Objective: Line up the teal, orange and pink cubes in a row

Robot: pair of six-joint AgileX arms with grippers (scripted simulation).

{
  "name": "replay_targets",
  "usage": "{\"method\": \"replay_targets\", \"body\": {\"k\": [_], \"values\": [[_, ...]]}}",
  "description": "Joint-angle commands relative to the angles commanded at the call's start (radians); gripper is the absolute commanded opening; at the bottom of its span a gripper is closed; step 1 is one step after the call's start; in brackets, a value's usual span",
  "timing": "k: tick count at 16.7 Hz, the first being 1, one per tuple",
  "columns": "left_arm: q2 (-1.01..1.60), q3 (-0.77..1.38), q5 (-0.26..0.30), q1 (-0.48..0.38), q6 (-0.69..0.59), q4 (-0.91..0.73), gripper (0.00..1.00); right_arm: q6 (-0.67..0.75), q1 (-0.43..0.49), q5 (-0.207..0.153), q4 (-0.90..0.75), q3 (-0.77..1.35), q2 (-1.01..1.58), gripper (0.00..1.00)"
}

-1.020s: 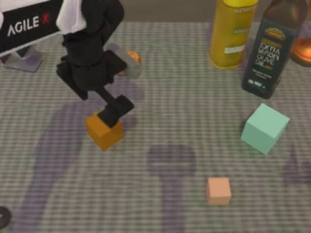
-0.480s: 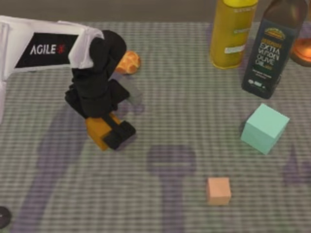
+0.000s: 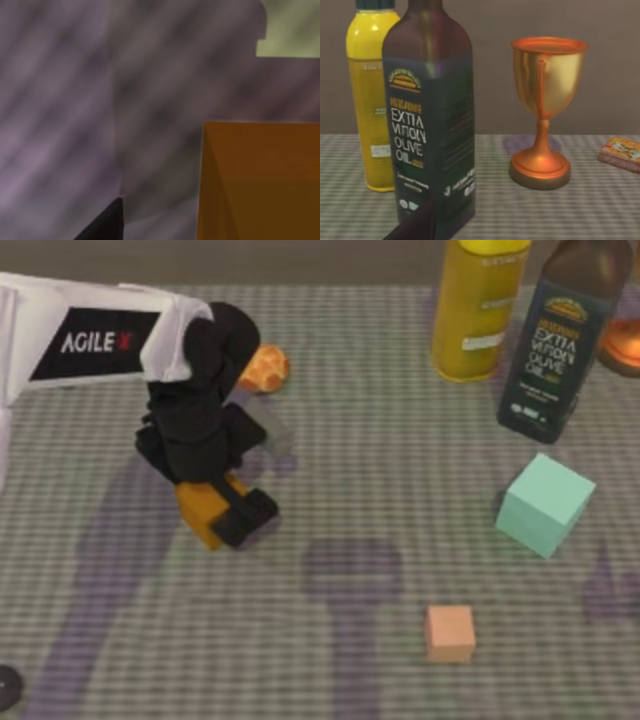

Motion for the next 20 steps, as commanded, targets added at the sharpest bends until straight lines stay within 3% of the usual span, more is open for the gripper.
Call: {"method": "replay_targets", "body": {"k": [9, 20], "values": [[0.000, 0.000, 0.000, 0.000, 0.000, 0.000, 0.02, 0.000, 0.000, 0.000, 0.000, 0.000, 0.000, 1.00], [-0.025, 0.016, 0.008, -0.003, -0.001, -0.026, 0.00, 0.000, 0.000, 0.000, 0.000, 0.000, 0.000, 1.00]]}}
